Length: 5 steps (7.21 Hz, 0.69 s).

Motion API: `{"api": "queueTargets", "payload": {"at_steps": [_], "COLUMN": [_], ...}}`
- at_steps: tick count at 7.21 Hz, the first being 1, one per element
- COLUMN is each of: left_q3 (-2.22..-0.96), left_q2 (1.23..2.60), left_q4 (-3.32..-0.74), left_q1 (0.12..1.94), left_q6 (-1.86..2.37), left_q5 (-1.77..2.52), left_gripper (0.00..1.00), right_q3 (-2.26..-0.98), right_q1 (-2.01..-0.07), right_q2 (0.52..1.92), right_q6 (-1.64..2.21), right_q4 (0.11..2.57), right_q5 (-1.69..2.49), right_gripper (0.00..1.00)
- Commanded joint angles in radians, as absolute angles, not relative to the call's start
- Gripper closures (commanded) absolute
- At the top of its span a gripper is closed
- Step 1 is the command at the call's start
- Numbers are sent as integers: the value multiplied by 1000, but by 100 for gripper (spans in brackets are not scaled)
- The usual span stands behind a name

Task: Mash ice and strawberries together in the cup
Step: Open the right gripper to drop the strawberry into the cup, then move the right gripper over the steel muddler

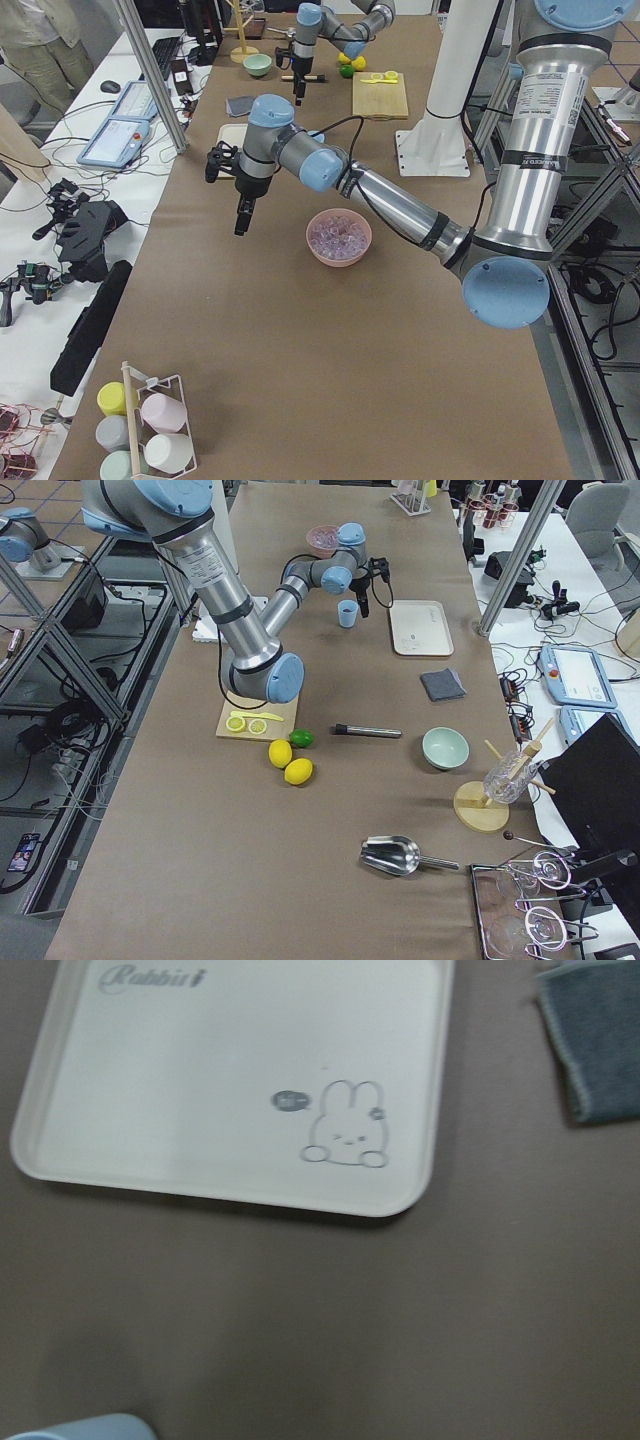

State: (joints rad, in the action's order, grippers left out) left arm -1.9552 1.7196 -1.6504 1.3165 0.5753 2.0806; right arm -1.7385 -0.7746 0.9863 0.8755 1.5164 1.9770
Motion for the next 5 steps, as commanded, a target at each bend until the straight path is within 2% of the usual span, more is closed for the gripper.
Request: {"api": "queueTargets", "payload": {"at_steps": [1,3,5], "left_q3": [-1948,-1951,-1947], "left_q2": [1717,1727,1738], "left_q4": [-1646,-1649,-1649], "left_q1": [1318,1316,1312], "left_q6": [477,476,474], "left_q5": [2079,2079,2076], "left_gripper": [2,2,2], "right_q3": [-1737,-1639,-1452], "right_q1": [-995,-1092,-1097], "right_q2": [1182,1264,1267], "right_q6": [587,546,555], "right_q4": [1537,1534,1318], "right_q5": [2107,2175,2175], "right_gripper": [0,0,0]}}
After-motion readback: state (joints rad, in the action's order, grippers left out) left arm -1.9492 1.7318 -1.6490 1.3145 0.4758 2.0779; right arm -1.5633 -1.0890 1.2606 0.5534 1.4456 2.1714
